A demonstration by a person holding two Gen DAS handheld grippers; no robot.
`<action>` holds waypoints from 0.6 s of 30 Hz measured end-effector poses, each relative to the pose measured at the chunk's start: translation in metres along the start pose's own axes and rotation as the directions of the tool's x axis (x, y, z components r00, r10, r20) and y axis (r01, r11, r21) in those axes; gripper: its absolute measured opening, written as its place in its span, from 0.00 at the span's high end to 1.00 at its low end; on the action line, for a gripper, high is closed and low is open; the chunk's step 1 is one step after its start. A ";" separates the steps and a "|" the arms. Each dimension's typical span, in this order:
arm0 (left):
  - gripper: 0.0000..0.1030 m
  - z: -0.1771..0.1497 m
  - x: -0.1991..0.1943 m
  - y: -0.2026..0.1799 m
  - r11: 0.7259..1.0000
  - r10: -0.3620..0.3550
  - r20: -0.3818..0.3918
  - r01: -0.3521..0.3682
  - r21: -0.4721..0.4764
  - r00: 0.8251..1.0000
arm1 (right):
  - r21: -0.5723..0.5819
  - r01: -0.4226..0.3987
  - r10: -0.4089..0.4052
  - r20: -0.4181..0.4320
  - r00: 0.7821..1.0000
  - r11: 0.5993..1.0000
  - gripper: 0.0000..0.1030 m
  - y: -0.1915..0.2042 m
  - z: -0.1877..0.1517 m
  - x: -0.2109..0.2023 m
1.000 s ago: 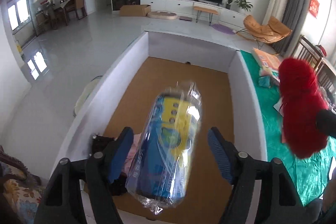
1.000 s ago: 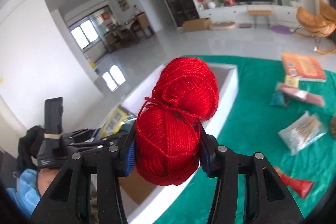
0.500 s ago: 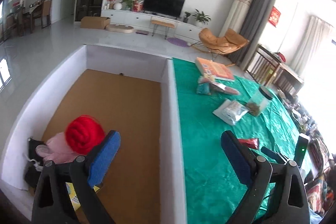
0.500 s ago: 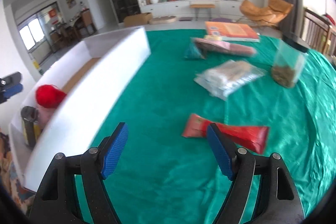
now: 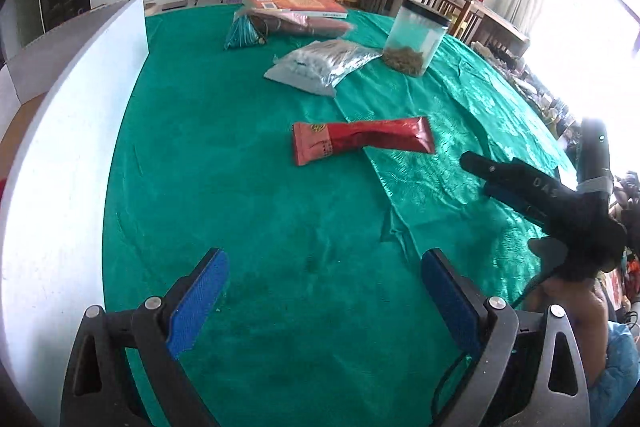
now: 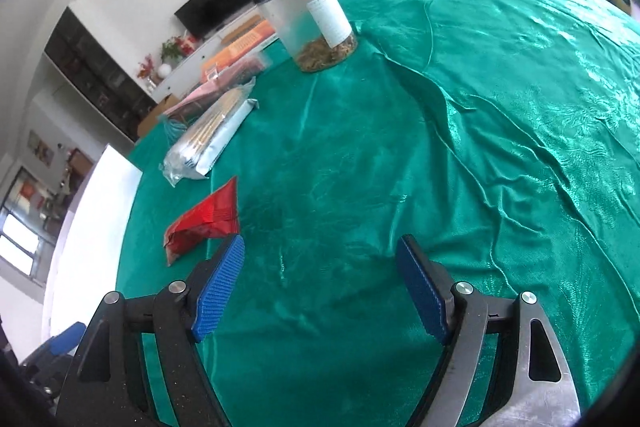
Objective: Organize soft objects
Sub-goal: 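Withdraw both open tools from the box back over the table, then move the open right tool over the red snack packet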
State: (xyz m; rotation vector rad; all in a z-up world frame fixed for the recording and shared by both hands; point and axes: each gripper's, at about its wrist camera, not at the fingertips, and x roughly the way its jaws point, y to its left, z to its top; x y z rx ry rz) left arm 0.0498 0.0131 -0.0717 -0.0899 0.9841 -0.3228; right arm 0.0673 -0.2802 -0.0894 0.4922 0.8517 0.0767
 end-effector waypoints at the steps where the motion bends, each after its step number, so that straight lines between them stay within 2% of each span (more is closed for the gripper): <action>1: 0.06 -0.005 0.006 0.004 1.000 0.009 -0.002 -0.009 -0.007 1.000 | 0.000 0.001 -0.001 -0.002 1.000 1.000 0.21 0.000 -0.001 0.000; 5: 0.06 -0.011 0.029 0.016 0.998 0.057 -0.017 -0.058 -0.017 0.998 | 0.013 -0.013 0.013 0.010 1.000 1.000 0.21 -0.003 -0.003 0.003; 7: 0.06 -0.009 0.030 0.015 0.996 0.090 0.019 -0.090 0.024 0.996 | 0.016 -0.019 0.019 0.017 1.000 1.000 0.20 -0.003 -0.003 0.004; 12: 0.04 -0.004 0.042 0.017 0.983 0.164 0.021 -0.165 0.075 0.986 | 0.014 -0.022 0.021 0.030 0.999 1.000 0.18 -0.002 -0.004 0.006; 14: 0.00 -0.003 0.044 0.017 0.983 0.160 0.020 -0.161 0.083 0.987 | 0.003 -0.012 0.012 0.033 0.999 1.000 0.18 0.000 -0.005 0.006; 18: 0.00 -0.004 0.046 0.014 0.978 0.184 0.024 -0.186 0.099 0.983 | -0.024 0.009 -0.008 0.035 0.999 1.000 0.17 0.005 -0.007 0.008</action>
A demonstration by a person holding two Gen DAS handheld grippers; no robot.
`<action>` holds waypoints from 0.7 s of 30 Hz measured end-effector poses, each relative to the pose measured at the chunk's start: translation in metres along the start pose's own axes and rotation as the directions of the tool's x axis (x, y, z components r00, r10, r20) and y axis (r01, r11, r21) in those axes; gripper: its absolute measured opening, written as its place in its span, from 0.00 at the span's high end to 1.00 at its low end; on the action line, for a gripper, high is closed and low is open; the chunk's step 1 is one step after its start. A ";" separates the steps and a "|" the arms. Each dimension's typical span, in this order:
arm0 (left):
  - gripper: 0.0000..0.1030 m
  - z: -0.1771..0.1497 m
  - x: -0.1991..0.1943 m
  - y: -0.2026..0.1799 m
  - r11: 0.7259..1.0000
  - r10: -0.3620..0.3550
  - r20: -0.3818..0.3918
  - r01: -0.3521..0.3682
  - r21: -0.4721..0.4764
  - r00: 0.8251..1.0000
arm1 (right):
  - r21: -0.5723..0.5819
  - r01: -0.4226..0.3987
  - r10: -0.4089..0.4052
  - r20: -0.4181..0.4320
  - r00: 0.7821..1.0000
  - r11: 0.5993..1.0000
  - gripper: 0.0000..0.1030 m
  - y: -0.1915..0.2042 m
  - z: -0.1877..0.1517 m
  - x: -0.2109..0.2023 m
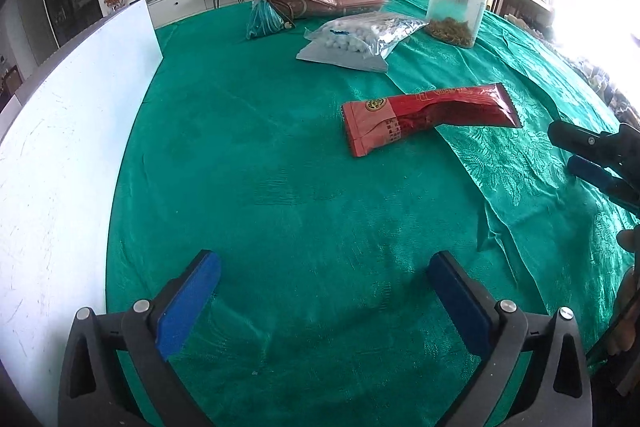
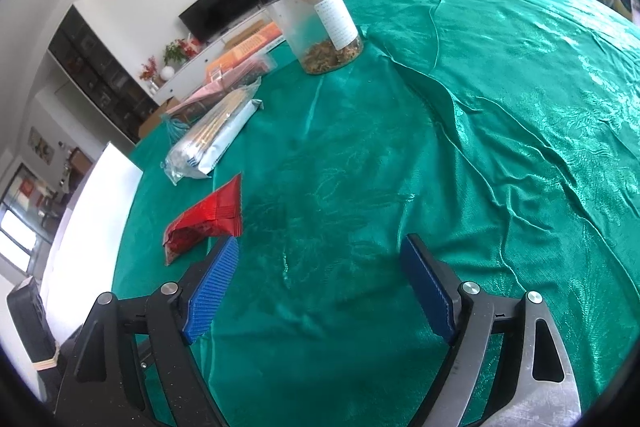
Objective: Organize soft objects
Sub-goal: 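Move the open right tool over the red snack packet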
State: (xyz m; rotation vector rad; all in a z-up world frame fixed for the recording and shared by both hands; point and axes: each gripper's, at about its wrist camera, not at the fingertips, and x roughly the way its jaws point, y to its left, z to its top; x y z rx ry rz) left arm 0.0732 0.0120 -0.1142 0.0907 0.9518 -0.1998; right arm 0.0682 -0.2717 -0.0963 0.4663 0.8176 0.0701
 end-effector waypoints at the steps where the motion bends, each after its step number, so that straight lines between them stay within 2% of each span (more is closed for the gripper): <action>1: 0.00 0.001 0.000 0.000 1.000 0.001 0.001 -0.001 0.000 1.000 | -0.003 0.003 -0.003 -0.002 1.000 1.000 0.17 0.001 0.000 0.000; 3: 0.00 0.000 0.001 0.000 1.000 0.003 0.003 -0.003 -0.002 1.000 | 0.025 -0.040 0.040 -0.025 0.999 0.999 0.15 -0.002 0.003 -0.001; 5: 0.00 0.000 0.000 0.000 1.000 0.004 0.005 -0.004 -0.003 1.000 | 0.047 -0.147 0.148 -0.033 0.988 0.988 0.15 0.000 0.008 -0.003; 6: 0.00 0.000 0.000 -0.001 1.000 0.005 0.006 -0.005 -0.003 1.000 | -0.012 -0.159 0.158 -0.041 0.987 0.987 0.15 0.011 0.013 -0.003; 7: 0.00 0.000 0.000 -0.001 1.000 0.006 0.006 -0.006 -0.004 1.000 | -0.122 -0.167 0.160 -0.064 0.985 0.978 0.15 0.029 0.019 -0.001; 8: 0.00 0.000 0.000 -0.001 1.000 0.007 0.007 -0.007 -0.005 1.000 | -0.249 -0.173 0.154 -0.091 0.984 0.953 0.15 0.051 0.024 0.001; 9: 0.00 0.000 0.000 -0.001 1.000 0.007 0.007 -0.007 -0.005 1.000 | -0.370 -0.179 0.145 -0.118 0.982 0.912 0.15 0.072 0.028 0.004; 11: 0.00 0.000 0.000 -0.001 1.000 0.007 0.007 -0.007 -0.005 1.000 | -0.578 -0.205 0.116 -0.187 0.976 0.790 0.16 0.111 0.031 0.016; 13: 0.00 0.000 0.000 -0.001 1.000 0.007 0.007 -0.007 -0.005 1.000 | -0.715 -0.225 0.058 -0.250 0.966 0.662 0.17 0.139 0.026 0.035; 14: 0.00 0.000 0.000 -0.001 1.000 0.007 0.007 -0.007 -0.004 1.000 | -0.753 -0.239 0.023 -0.286 0.958 0.614 0.17 0.147 0.022 0.047; 16: 0.00 0.000 0.000 -0.001 1.000 0.007 0.007 -0.007 -0.004 1.000 | -0.787 -0.270 -0.041 -0.350 0.936 0.555 0.18 0.156 0.013 0.072; 18: 0.00 0.000 0.000 -0.002 1.000 0.007 0.007 -0.007 -0.005 1.000 | -0.791 -0.289 -0.085 -0.393 0.916 0.539 0.19 0.155 0.005 0.088; 19: 0.00 0.000 0.000 -0.001 1.000 0.008 0.007 -0.008 -0.005 1.000 | -0.789 -0.284 -0.093 -0.394 0.915 0.545 0.23 0.153 0.001 0.090; 20: 0.00 0.000 0.000 -0.002 1.000 0.008 0.007 -0.008 -0.005 1.000 | -0.779 -0.279 -0.086 -0.390 0.917 0.561 0.31 0.148 -0.001 0.090; 21: 0.00 0.000 0.000 -0.002 1.000 0.009 0.007 -0.009 -0.005 1.000 | -0.759 -0.264 -0.078 -0.382 0.921 0.595 0.61 0.141 -0.001 0.088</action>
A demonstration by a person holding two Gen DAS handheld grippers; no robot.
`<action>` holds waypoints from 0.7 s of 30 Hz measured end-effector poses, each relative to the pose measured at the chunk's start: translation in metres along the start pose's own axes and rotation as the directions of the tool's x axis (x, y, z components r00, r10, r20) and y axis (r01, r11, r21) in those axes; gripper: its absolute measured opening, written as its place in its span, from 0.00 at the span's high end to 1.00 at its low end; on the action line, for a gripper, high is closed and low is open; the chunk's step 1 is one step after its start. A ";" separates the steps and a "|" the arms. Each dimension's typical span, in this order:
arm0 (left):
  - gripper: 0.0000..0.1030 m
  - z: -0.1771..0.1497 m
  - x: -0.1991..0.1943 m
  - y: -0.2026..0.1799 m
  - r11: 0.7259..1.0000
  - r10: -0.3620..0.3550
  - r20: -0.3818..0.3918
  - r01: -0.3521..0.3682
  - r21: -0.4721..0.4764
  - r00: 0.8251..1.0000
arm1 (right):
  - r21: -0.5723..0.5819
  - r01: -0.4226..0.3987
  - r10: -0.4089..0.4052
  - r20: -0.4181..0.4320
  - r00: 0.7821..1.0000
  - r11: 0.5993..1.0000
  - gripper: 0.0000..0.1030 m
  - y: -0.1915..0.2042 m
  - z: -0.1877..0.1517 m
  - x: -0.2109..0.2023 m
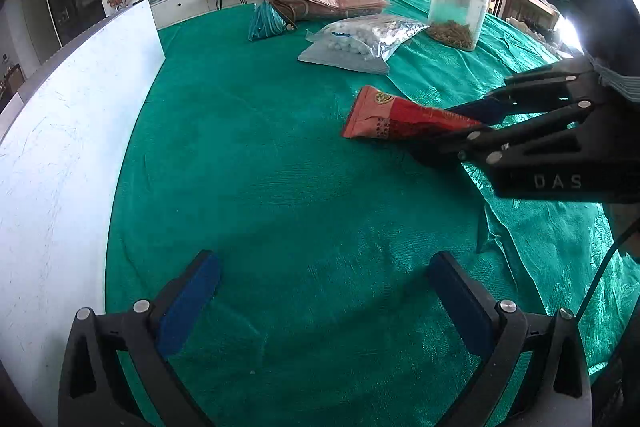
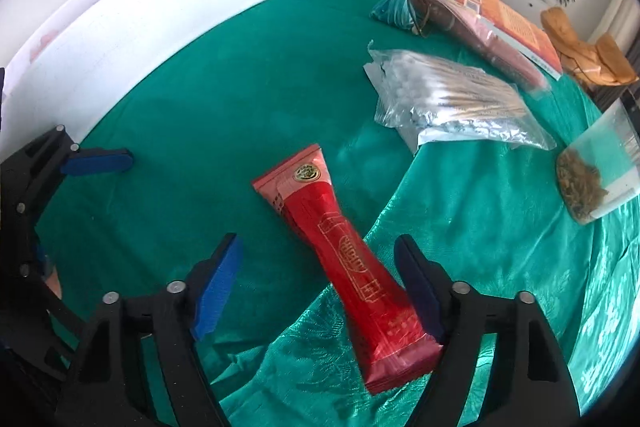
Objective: Organize soft objects
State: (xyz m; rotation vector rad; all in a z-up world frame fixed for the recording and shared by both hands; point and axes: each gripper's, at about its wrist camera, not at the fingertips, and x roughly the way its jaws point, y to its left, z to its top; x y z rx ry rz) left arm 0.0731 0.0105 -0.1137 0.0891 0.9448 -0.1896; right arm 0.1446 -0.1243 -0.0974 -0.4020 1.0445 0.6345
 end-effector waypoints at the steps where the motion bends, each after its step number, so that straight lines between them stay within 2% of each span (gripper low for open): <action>1: 0.00 0.000 0.000 0.000 1.000 0.000 0.000 0.000 0.000 1.000 | 0.062 0.003 -0.005 0.031 0.999 0.998 0.72 -0.007 -0.007 -0.005; 3: 0.00 0.000 0.000 0.000 1.000 0.000 0.000 0.000 -0.001 1.000 | 0.210 0.027 -0.041 0.063 0.997 0.977 0.76 -0.027 -0.025 -0.014; 5: 0.00 0.000 0.000 0.000 1.000 0.000 0.000 0.000 0.000 1.000 | 0.369 0.044 -0.086 0.097 0.992 0.928 0.77 -0.053 -0.049 -0.024; 7: 0.00 0.000 0.000 0.000 1.000 0.000 0.000 0.000 0.000 1.000 | 0.517 0.119 -0.193 0.091 0.977 0.848 0.79 -0.083 -0.070 -0.035; 9: 0.00 0.000 0.000 0.000 1.000 -0.001 0.000 0.001 0.000 1.000 | 0.634 0.226 -0.325 0.043 0.945 0.739 0.75 -0.116 -0.085 -0.046; 11: 0.00 0.000 0.000 0.000 1.000 -0.001 0.000 0.001 0.000 1.000 | 0.725 0.264 -0.417 0.034 0.908 0.636 0.74 -0.146 -0.098 -0.063; 12: 0.00 0.000 0.000 0.000 1.000 0.000 0.000 0.000 0.000 1.000 | 0.752 0.282 -0.455 0.027 0.890 0.596 0.64 -0.155 -0.104 -0.071; 13: 0.00 0.000 0.000 0.000 1.000 0.000 0.000 0.000 0.000 1.000 | 0.766 0.294 -0.475 0.017 0.880 0.571 0.31 -0.161 -0.109 -0.077; 14: 0.00 0.000 0.000 0.000 1.000 0.000 0.000 0.000 0.000 1.000 | 0.775 0.293 -0.483 0.018 0.876 0.560 0.21 -0.161 -0.113 -0.083; 15: 0.00 0.000 0.000 0.000 1.000 0.000 0.000 0.000 0.000 1.000 | 0.779 0.286 -0.488 0.030 0.872 0.558 0.19 -0.156 -0.118 -0.088; 20: 0.00 0.000 0.000 0.000 1.000 0.000 0.000 0.000 0.000 1.000 | 0.757 0.289 -0.512 0.070 0.856 0.586 0.19 -0.109 -0.129 -0.092; 21: 0.00 0.000 0.000 0.000 1.000 0.000 0.000 0.000 0.000 1.000 | 0.747 0.289 -0.505 0.071 0.860 0.598 0.19 -0.100 -0.127 -0.089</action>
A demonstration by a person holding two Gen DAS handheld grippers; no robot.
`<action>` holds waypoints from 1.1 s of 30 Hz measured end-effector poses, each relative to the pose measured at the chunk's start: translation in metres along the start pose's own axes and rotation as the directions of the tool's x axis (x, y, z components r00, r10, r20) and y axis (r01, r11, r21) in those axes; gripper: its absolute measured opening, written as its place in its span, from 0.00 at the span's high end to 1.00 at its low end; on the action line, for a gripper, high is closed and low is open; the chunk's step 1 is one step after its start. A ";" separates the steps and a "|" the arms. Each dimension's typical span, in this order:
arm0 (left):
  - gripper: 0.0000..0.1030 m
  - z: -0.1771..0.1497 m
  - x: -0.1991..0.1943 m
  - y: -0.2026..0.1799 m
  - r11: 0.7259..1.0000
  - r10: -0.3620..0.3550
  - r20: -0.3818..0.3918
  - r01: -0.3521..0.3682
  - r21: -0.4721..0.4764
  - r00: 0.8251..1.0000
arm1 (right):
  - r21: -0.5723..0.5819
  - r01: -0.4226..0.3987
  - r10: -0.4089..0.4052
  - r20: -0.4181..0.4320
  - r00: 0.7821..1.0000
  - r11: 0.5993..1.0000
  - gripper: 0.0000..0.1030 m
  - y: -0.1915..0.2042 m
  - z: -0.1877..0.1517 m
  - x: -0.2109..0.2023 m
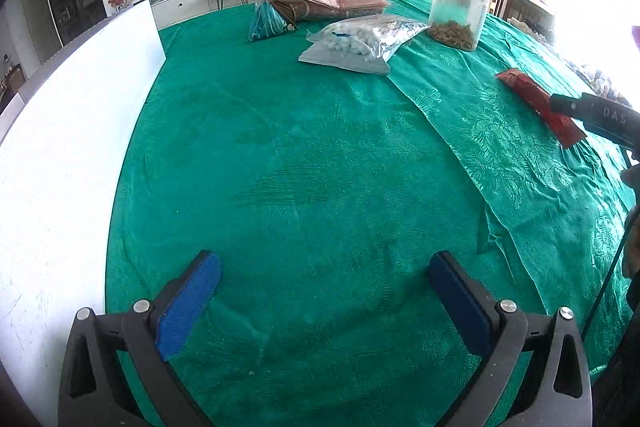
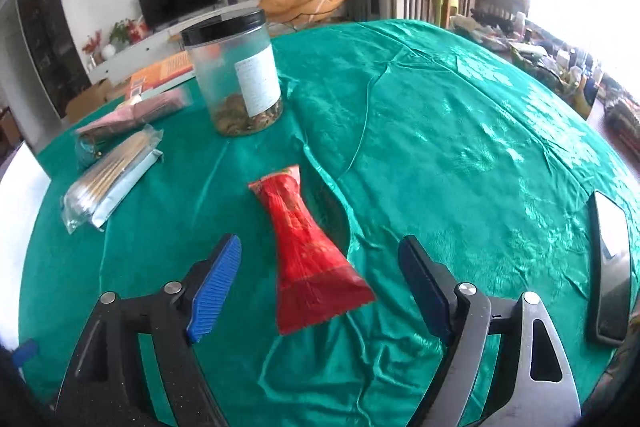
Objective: Organize soft objects
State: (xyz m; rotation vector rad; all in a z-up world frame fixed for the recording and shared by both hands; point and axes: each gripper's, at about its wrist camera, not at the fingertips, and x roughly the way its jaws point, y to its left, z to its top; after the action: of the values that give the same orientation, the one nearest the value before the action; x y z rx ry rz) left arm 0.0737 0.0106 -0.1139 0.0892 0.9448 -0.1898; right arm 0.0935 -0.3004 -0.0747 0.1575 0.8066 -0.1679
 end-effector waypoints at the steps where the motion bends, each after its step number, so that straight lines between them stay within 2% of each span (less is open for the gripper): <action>1: 0.00 0.000 0.000 0.000 1.000 0.000 0.000 0.000 0.000 1.000 | -0.024 -0.002 0.002 -0.020 1.000 1.000 0.19 0.008 -0.002 0.002; 6: 0.00 0.000 0.000 0.000 1.000 0.000 0.000 0.000 0.000 1.000 | -0.158 0.035 -0.047 -0.071 0.996 0.987 0.20 0.037 -0.010 0.020; 10: 0.00 0.000 0.000 0.000 1.000 0.000 0.000 0.000 0.000 1.000 | -0.119 0.001 -0.015 -0.114 0.993 0.993 0.20 0.028 -0.013 0.030; 33: 0.00 0.000 0.001 0.000 1.000 0.000 0.000 0.000 0.000 1.000 | -0.117 -0.005 -0.008 -0.110 0.994 0.993 0.14 0.030 -0.016 0.030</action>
State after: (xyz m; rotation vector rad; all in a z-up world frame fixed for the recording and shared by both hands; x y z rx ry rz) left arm 0.0740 0.0101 -0.1144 0.0893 0.9448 -0.1895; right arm 0.1096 -0.2705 -0.1051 0.0553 0.9249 -0.1136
